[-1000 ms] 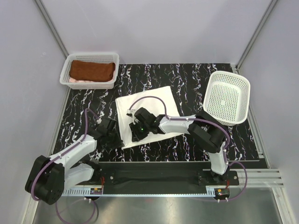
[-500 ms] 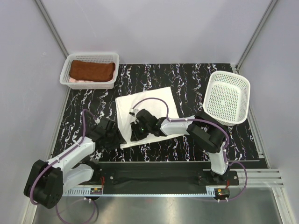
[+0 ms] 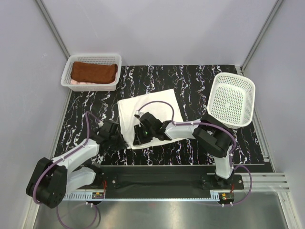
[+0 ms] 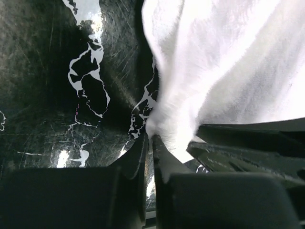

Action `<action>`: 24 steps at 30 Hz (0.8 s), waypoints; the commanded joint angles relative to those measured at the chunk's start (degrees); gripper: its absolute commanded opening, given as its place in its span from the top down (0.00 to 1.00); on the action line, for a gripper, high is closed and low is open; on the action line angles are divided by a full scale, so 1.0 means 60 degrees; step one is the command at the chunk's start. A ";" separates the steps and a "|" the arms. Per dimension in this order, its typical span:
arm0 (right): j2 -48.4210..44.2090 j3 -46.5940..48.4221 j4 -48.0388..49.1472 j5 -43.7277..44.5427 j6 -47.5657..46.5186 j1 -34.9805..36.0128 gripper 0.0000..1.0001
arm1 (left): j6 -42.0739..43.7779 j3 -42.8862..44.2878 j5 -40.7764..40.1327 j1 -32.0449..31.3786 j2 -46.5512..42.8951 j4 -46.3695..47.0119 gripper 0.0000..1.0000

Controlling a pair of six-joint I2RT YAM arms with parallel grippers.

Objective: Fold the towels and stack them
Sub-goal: Fold the towel

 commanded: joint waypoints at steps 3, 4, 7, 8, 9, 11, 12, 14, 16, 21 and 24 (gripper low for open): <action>-0.1285 0.0771 -0.3357 0.1768 0.0601 0.0067 0.53 | 0.0286 -0.0114 -0.0623 -0.0057 -0.0177 -0.1019 1.00; -0.1460 0.0918 -0.3914 0.2424 0.0704 -0.0006 0.51 | 0.0417 0.0148 -0.0697 -0.0057 -0.0265 -0.1195 1.00; -0.2339 0.1007 -0.5513 0.3320 0.1158 -0.0576 0.47 | 0.0594 0.0399 -0.0946 -0.0057 -0.0440 -0.1679 1.00; -0.2863 0.0818 -0.6024 0.3484 0.1348 -0.0810 0.47 | 0.0580 0.0443 -0.0990 -0.0057 -0.0514 -0.1738 1.00; -0.3158 0.0686 -0.6203 0.3602 0.1393 -0.1248 0.47 | 0.0580 0.0444 -0.0947 -0.0071 -0.0587 -0.1738 1.00; -0.3947 0.0146 -0.6539 0.3836 0.1466 -0.1762 0.45 | 0.0506 0.0400 -0.0845 -0.0057 -0.0835 -0.1695 1.00; -0.4155 -0.0017 -0.6730 0.3953 0.1728 -0.2026 0.42 | 0.0492 0.0400 -0.0844 -0.0057 -0.0895 -0.1724 1.00; -0.4536 -0.0455 -0.7023 0.4276 0.1978 -0.2759 0.41 | 0.0462 0.0414 -0.0858 -0.0057 -0.1027 -0.1826 1.00; -0.4568 -0.0749 -0.7098 0.4248 0.2038 -0.3227 0.41 | 0.0462 0.0414 -0.0859 -0.0071 -0.1086 -0.1783 1.00; -0.4348 -0.1102 -0.7055 0.4364 0.2097 -0.3639 0.41 | 0.0521 0.0444 -0.0785 -0.0071 -0.0925 -0.1636 1.00; -0.4173 -0.1409 -0.6967 0.4351 0.2097 -0.3961 0.42 | 0.0608 0.0488 -0.0785 -0.0057 -0.0954 -0.1811 1.00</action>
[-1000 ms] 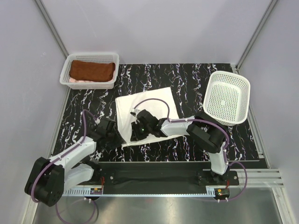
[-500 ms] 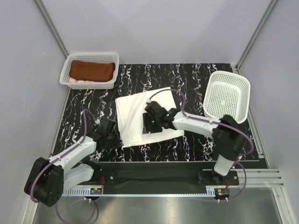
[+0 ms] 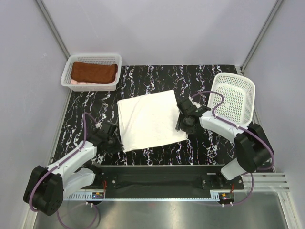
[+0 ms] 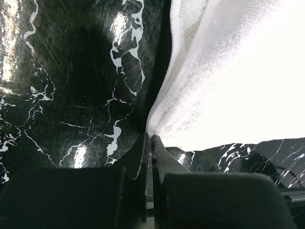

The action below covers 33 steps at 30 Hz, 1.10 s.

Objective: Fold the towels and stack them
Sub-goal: Fold the towel

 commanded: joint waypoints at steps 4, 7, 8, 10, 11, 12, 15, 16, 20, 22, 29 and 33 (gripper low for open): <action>0.0273 -0.0602 0.0196 0.0288 0.0235 -0.0480 0.42 | 0.0230 0.0338 -0.0298 -0.0016 -0.0124 -0.0198 1.00; 0.0273 -0.0735 0.0300 0.0287 0.0235 -0.0480 0.42 | 0.0230 0.0368 -0.0239 -0.0016 -0.0109 -0.0140 1.00; 0.0316 -0.0765 0.0358 0.0288 0.0235 -0.0495 0.43 | 0.0230 0.0339 -0.0224 -0.0016 -0.0109 -0.0125 1.00; 0.0419 -0.0910 0.0649 0.0127 0.0177 -0.0510 0.43 | 0.0230 0.0338 -0.0224 -0.0016 -0.0124 -0.0096 1.00; 0.0448 -0.0969 0.0796 0.0025 0.0148 -0.0495 0.44 | 0.0216 0.0309 -0.0224 -0.0016 -0.0109 -0.0081 1.00; 0.0536 -0.1101 0.0914 -0.0193 0.0147 -0.0495 0.45 | 0.0230 0.0324 -0.0239 -0.0016 -0.0124 -0.0066 1.00; 0.0639 -0.1277 0.1266 -0.0385 0.0162 -0.0495 0.49 | 0.0215 0.0338 -0.0224 -0.0016 -0.0094 -0.0052 1.00; 0.0697 -0.1423 0.1426 -0.0444 0.0176 -0.0509 0.51 | 0.0215 0.0324 -0.0224 -0.0002 -0.0066 -0.0037 1.00; 0.0654 -0.1717 0.1603 -0.0606 0.0279 -0.0524 0.64 | 0.0245 0.0353 -0.0239 -0.0016 -0.0051 0.0051 1.00; 0.0421 -0.1790 0.1516 -0.0620 0.0308 -0.0539 0.81 | 0.0230 0.0411 -0.0268 -0.0016 -0.0109 0.0124 1.00; -0.1628 -0.0577 -0.0415 0.0169 0.0103 -0.0539 1.00 | 0.0507 0.2488 -0.0663 -0.0016 -0.0884 -0.1162 1.00; -0.3486 0.0900 -0.1689 0.0683 0.0147 -0.0524 1.00 | 0.0567 0.4159 -0.0606 -0.0002 -0.1281 -0.2217 1.00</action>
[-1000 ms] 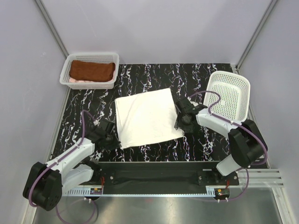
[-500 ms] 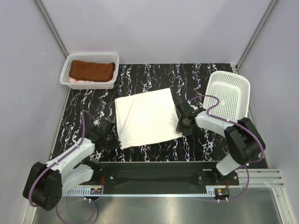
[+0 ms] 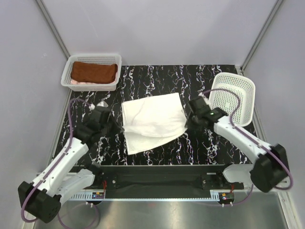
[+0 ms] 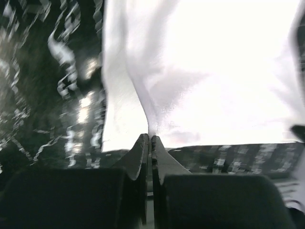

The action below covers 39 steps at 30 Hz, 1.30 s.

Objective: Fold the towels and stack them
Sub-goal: Fold the towel

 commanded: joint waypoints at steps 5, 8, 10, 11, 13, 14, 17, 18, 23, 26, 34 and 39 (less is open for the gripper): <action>-0.2926 0.2286 -0.1176 0.0912 -0.0119 -0.0032 1.00 | 0.0228 0.3290 0.0695 -0.0035 -0.0454 -0.1173 1.00; -0.3133 0.2711 -0.1511 0.1089 -0.0207 -0.0047 1.00 | 0.0228 0.3311 0.1121 -0.0049 -0.0498 -0.1203 1.00; -0.3045 0.2435 -0.1644 0.0987 -0.0018 -0.0032 1.00 | 0.0185 0.2582 0.1749 -0.0064 -0.0615 -0.0721 1.00; -0.3045 0.2202 -0.1615 0.0769 0.0085 -0.0032 1.00 | -0.0077 0.2127 0.2013 -0.0093 -0.0804 -0.0458 1.00; -0.3220 0.1323 -0.1251 0.0577 0.0436 -0.0033 1.00 | -0.0531 0.0531 0.2745 -0.0166 -0.1155 0.0566 1.00; -0.3322 0.1001 -0.0988 0.0257 0.0525 -0.0032 1.00 | -0.0650 0.0062 0.2936 -0.0196 -0.1230 0.0947 1.00; -0.3514 0.0165 -0.0079 -0.0140 0.0511 -0.0032 1.00 | -0.0856 -0.1069 0.3304 -0.0181 -0.1261 0.1872 1.00; -0.3311 0.0178 0.0155 -0.0214 0.0293 -0.0032 1.00 | -0.0827 -0.1070 0.3101 -0.0181 -0.1173 0.1888 1.00; -0.2139 0.1112 -0.0880 0.1248 0.0262 -0.0033 0.64 | 0.0109 0.0465 0.2002 -0.0167 0.0071 0.1070 1.00; -0.1596 0.1451 -0.1380 0.1601 0.0072 -0.0032 0.62 | 0.0447 0.0993 0.1358 -0.0138 0.0629 0.0761 1.00; -0.0585 0.1481 -0.1161 0.1074 -0.0456 -0.0033 0.51 | 0.0726 0.0936 0.1429 0.0566 0.1317 0.1419 1.00; -0.0350 0.2154 -0.1600 0.1704 -0.0062 -0.0032 0.43 | 0.0931 0.1112 0.1444 0.0625 0.1538 0.1463 1.00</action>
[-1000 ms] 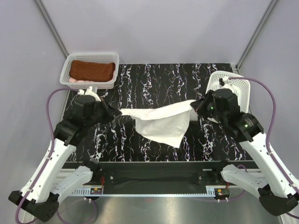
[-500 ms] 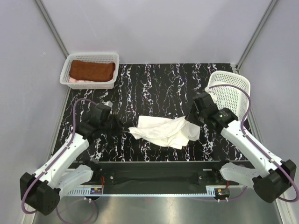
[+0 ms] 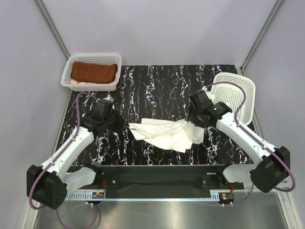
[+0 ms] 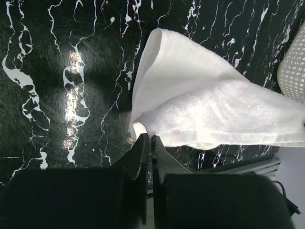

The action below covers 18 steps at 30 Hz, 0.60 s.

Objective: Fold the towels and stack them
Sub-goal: Fold the towel

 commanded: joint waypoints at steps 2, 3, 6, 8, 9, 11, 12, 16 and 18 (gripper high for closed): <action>-0.0015 0.1087 -0.0263 0.0710 0.0231 -0.0022 0.42 | 0.0341 0.0344 -0.0083 0.0060 0.0015 0.0589 1.00; 0.0015 0.1220 -0.0307 0.0681 0.0304 -0.0036 0.42 | 0.0341 0.0329 -0.0024 0.0045 0.0030 0.0604 1.00; 0.0117 0.1631 -0.0497 0.0593 0.0406 -0.0022 0.41 | 0.0370 0.0329 0.0093 0.0045 0.0059 0.0692 1.00; 0.0088 0.1807 -0.0557 0.0433 0.0480 -0.0021 0.41 | 0.0356 0.0256 0.0137 0.0045 0.0030 0.0794 1.00; 0.0059 0.1764 -0.0441 0.0330 0.0509 -0.0007 0.40 | 0.0385 0.0241 0.0196 0.0045 0.0044 0.0809 1.00; 0.0073 0.1575 -0.0192 0.0124 0.0495 -0.0007 0.40 | 0.0370 0.0168 0.0225 0.0045 0.0045 0.0839 1.00; 0.0233 0.1544 -0.0162 0.0110 0.0524 -0.0007 0.40 | 0.0356 0.0139 0.0269 0.0060 0.0045 0.0897 1.00; 0.0834 0.1500 -0.0030 -0.0095 0.0495 -0.0007 0.40 | 0.0356 -0.0023 0.0313 0.0060 0.0044 0.1029 1.00; 0.1156 0.1514 0.0146 -0.0139 0.0466 -0.0007 0.40 | 0.0356 -0.0066 0.0328 0.0060 0.0088 0.1044 1.00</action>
